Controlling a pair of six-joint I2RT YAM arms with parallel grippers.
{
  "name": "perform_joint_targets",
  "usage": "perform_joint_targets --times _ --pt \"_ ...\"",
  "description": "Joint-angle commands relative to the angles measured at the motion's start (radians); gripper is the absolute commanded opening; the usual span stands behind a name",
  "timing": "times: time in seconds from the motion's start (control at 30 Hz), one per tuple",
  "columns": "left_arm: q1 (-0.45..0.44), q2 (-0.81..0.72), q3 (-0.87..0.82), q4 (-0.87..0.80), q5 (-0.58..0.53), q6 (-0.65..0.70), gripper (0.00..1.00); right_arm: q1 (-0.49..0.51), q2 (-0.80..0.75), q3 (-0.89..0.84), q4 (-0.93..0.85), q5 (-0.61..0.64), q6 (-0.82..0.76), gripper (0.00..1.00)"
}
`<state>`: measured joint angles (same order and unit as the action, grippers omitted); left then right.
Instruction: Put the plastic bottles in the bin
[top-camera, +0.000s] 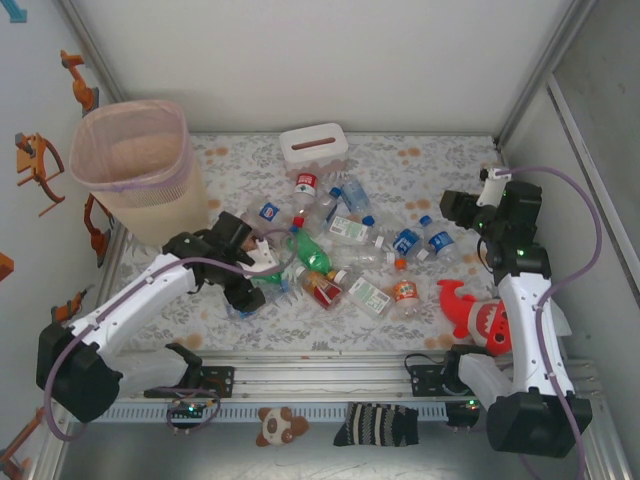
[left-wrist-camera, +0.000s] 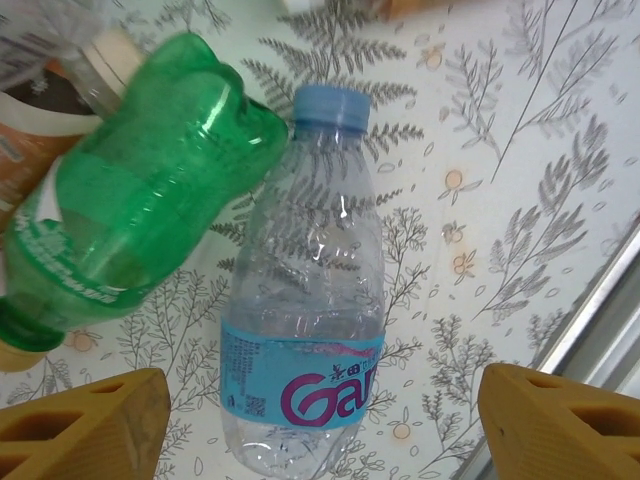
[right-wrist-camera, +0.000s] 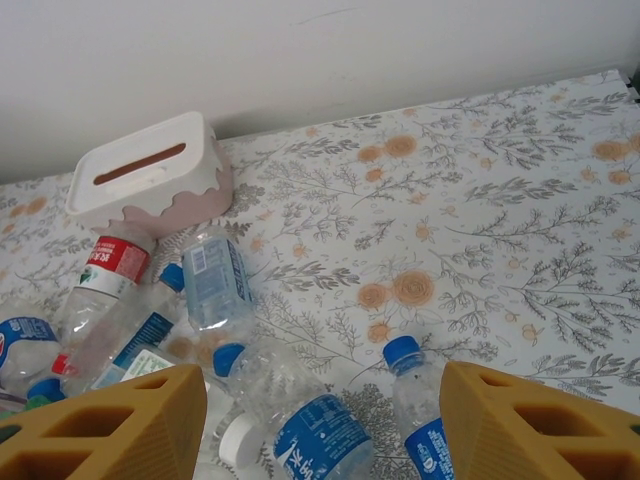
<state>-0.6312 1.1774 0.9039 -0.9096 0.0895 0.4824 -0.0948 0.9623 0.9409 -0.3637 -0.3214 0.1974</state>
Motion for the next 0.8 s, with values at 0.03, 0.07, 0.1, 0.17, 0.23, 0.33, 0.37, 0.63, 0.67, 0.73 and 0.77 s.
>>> perform_joint_targets --times 0.03,0.07,0.1,0.17,0.23,0.33,0.37,0.63,0.67,0.73,0.77 --pt "-0.038 0.04 -0.056 0.077 -0.091 0.028 0.81 0.007 -0.017 0.005 -0.027 0.01 -0.022 0.62" --pt "-0.047 0.058 -0.062 0.083 -0.107 0.029 0.82 0.007 -0.018 0.006 -0.028 0.011 -0.024 0.62" --pt "-0.052 0.078 -0.062 0.083 -0.129 0.029 0.83 0.007 -0.02 0.007 -0.03 0.014 -0.026 0.62" --pt "-0.054 0.117 -0.06 0.084 -0.168 0.029 0.84 0.007 -0.021 0.006 -0.034 0.015 -0.029 0.62" --pt "-0.054 0.151 -0.059 0.081 -0.184 0.03 0.84 0.007 -0.023 0.007 -0.036 0.02 -0.032 0.62" --pt "-0.057 0.19 -0.057 0.075 -0.17 0.029 0.85 0.007 -0.026 0.005 -0.038 0.022 -0.036 0.62" --pt "-0.06 0.199 -0.058 0.075 -0.162 0.027 0.85 0.007 -0.027 0.006 -0.039 0.022 -0.037 0.62" --pt "-0.063 0.233 -0.072 0.088 -0.126 0.014 0.86 0.007 -0.026 0.006 -0.04 0.024 -0.04 0.62" --pt "-0.065 0.239 -0.074 0.088 -0.117 0.013 0.86 0.007 -0.026 0.005 -0.038 0.025 -0.04 0.62" --pt "-0.067 0.253 -0.072 0.089 -0.109 0.014 0.86 0.006 -0.025 0.006 -0.037 0.025 -0.04 0.62" --pt "-0.07 0.262 -0.072 0.087 -0.108 0.013 0.86 0.007 -0.024 0.006 -0.035 0.025 -0.039 0.62"
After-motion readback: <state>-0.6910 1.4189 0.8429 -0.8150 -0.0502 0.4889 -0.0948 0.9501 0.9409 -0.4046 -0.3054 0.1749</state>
